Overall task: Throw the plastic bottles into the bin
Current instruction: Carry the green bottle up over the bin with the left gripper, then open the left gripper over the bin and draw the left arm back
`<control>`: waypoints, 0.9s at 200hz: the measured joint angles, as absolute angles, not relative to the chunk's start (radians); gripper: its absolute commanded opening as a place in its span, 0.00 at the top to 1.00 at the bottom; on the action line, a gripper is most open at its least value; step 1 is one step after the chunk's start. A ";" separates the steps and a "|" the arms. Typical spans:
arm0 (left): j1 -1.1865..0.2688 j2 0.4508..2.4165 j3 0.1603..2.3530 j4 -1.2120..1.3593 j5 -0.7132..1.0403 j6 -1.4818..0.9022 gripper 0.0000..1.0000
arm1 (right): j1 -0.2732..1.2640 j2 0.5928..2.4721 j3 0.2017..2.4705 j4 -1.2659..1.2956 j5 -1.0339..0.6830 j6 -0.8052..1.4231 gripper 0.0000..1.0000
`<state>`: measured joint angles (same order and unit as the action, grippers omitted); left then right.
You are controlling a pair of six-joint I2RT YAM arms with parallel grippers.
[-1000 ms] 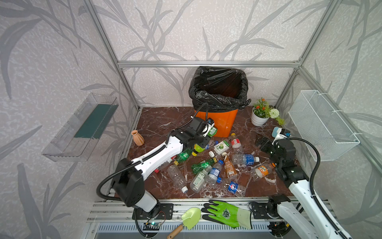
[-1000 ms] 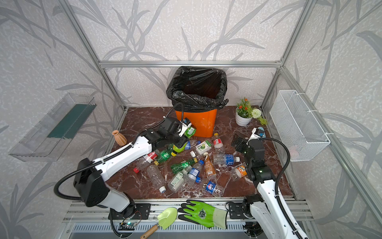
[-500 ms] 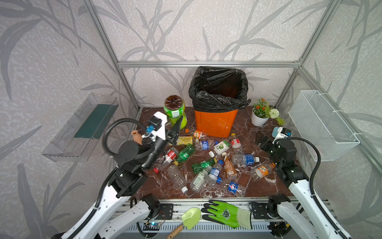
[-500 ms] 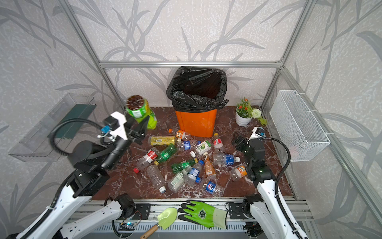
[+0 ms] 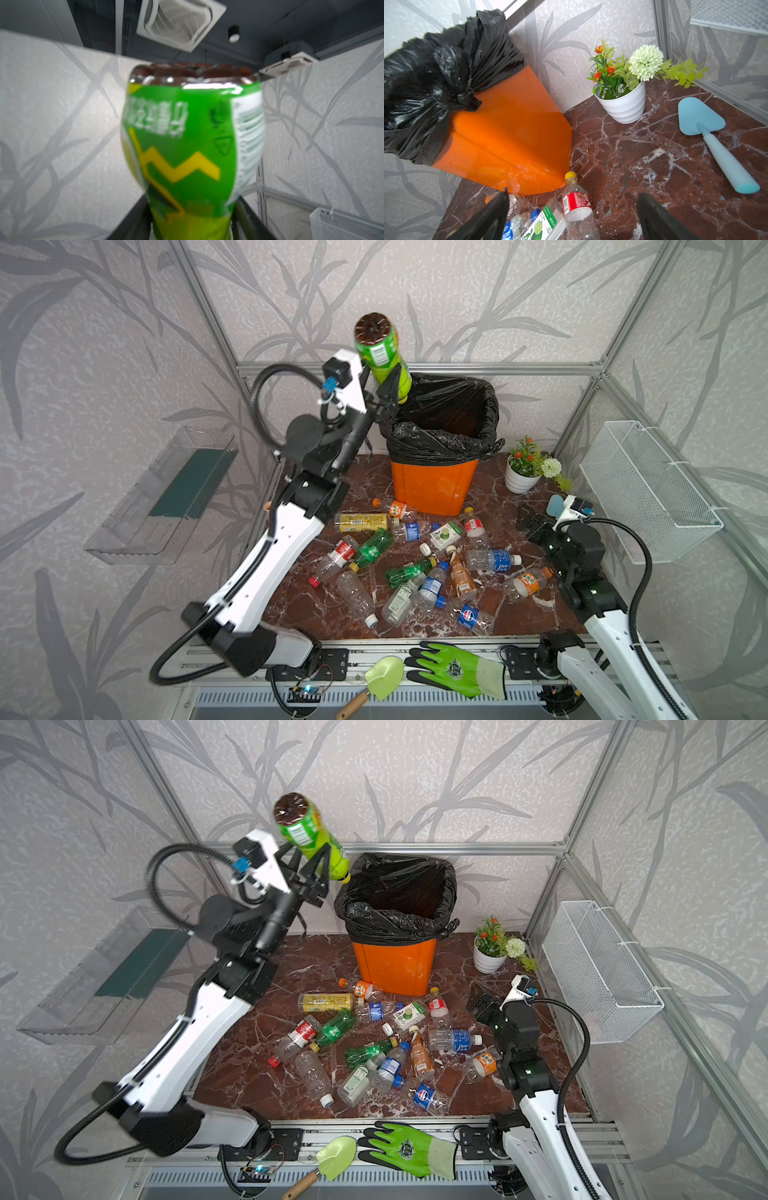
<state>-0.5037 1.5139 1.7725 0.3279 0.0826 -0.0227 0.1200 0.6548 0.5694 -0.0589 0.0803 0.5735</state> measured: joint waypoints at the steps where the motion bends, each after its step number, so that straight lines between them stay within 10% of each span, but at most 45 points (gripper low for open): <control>1: -0.502 1.521 1.777 0.324 0.083 -0.025 0.01 | 0.120 0.654 0.569 -0.059 0.081 0.573 0.04; 53: -0.488 1.658 1.758 0.155 0.083 -0.134 0.01 | 0.112 0.606 0.595 -0.119 0.081 0.506 0.03; 180: -0.333 1.158 1.293 -0.107 -0.158 -0.091 0.01 | 0.110 0.658 0.574 -0.095 0.069 0.546 0.03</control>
